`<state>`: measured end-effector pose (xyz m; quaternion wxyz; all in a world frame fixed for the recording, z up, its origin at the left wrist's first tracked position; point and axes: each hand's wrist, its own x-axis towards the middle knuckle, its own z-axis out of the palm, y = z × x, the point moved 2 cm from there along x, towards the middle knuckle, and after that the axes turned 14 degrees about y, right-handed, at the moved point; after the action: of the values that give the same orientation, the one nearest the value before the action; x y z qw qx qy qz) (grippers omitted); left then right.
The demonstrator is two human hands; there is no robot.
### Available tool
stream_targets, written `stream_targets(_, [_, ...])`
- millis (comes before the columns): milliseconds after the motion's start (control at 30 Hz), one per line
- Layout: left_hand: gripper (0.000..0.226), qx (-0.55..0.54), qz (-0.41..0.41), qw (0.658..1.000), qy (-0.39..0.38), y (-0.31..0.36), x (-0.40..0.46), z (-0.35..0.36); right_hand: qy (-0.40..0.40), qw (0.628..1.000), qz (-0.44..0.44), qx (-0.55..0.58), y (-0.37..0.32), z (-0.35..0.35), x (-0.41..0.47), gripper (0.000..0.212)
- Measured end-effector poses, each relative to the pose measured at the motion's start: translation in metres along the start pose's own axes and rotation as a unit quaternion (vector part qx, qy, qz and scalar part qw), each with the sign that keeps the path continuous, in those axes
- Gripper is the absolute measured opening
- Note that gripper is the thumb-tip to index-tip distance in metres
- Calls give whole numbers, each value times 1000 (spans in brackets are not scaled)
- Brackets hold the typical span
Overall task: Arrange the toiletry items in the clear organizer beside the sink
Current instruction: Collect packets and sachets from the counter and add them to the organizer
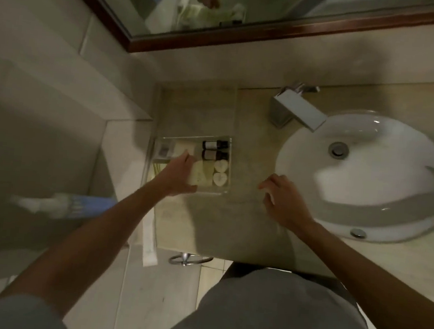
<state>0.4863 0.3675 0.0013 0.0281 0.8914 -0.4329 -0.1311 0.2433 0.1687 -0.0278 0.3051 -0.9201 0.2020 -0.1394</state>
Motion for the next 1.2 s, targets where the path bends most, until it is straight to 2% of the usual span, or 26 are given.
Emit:
stream_targets(267, [87, -30, 55, 998, -12, 2, 14, 27, -41, 998, -32, -23, -41, 30, 1, 30])
stream_targets(400, [91, -17, 64, 997, 50, -7, 8, 32, -40, 997, -42, -46, -46, 30, -4, 29])
stream_targets(500, [77, -80, 44, 990, 110, -9, -2, 34, -51, 996, -43, -59, -47, 31, -7, 28])
stream_targets(733, [59, -109, 14, 984, 139, -5, -9, 45, -55, 995, -54, -68, -56, 31, -9, 27])
stream_targets(833, [51, -132, -58, 969, 199, -11, -23, 35, -57, 995, -57, -62, -57, 32, -8, 27])
stream_targets(900, [44, -148, -180, 933, 273, -26, -54, 32, -57, 995, -54, -57, -58, 35, -8, 27])
stream_targets(967, [44, -108, -281, 903, 306, -44, -100, 41, -61, 996, -46, -44, -60, 41, -7, 27])
stream_targets(1033, [51, -58, -325, 898, 292, -60, -145, 59, -73, 996, -47, -33, -65, 50, -6, 27])
stream_targets(1100, [57, -7, -338, 906, 255, -72, -176, 77, -86, 994, -60, -32, -74, 59, -4, 27])
stream_targets(1200, [60, 0, -359, 907, 221, -74, -190, 89, -94, 992, -86, -26, -88, 68, 0, 28])
